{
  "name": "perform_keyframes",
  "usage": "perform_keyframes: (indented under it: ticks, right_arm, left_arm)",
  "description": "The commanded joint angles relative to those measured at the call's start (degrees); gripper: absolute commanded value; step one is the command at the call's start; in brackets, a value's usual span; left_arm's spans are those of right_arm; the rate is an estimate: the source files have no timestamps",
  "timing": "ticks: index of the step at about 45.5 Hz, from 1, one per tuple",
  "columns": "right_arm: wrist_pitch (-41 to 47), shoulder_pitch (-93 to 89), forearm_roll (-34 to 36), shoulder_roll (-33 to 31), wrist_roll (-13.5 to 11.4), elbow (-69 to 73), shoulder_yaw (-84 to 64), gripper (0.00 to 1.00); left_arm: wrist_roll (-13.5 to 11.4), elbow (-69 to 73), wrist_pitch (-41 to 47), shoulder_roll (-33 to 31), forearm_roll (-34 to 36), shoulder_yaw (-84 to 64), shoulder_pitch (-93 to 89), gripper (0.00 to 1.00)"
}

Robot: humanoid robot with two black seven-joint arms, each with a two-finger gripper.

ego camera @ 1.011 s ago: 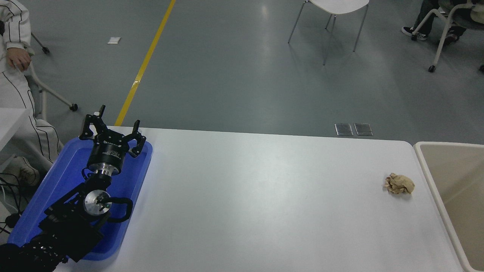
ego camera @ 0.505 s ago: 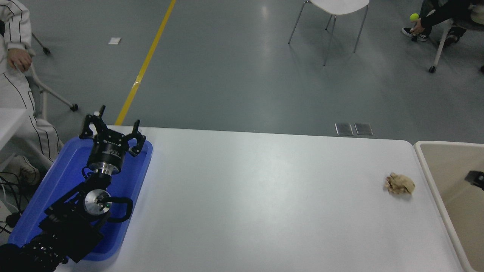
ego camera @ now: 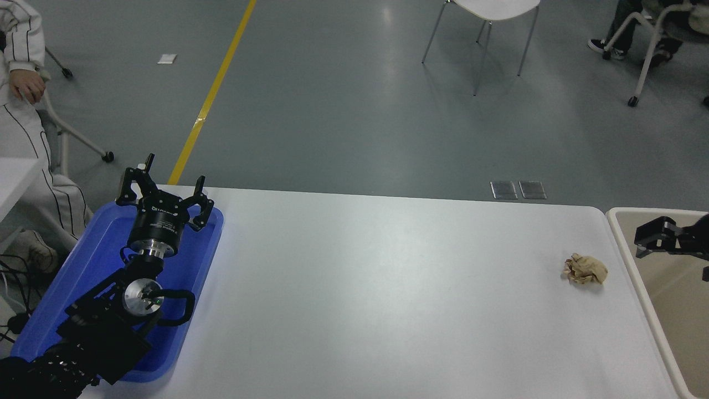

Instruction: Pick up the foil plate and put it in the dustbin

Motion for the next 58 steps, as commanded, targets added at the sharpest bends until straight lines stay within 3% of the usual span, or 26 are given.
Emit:
perform_keyframes:
  ticks: [1,23,58]
  right_arm:
    - [10.7,9.8,0.7,9.7,0.0,3.4,-3.0,1.00]
    - [10.7,17.0,4.4,18.0,0.4,7.1,-1.8,1.00]
    - [10.7,19.1,4.3,18.1,0.4,6.2,-0.6,1.00]
  left_arm:
    - [0.0,0.0,0.0,0.0,0.0,0.0,0.0,1.00]
    - [0.0,0.0,0.0,0.0,0.0,0.0,0.0,1.00]
    - [0.0,0.0,0.0,0.1,0.0,0.0,0.0,1.00]
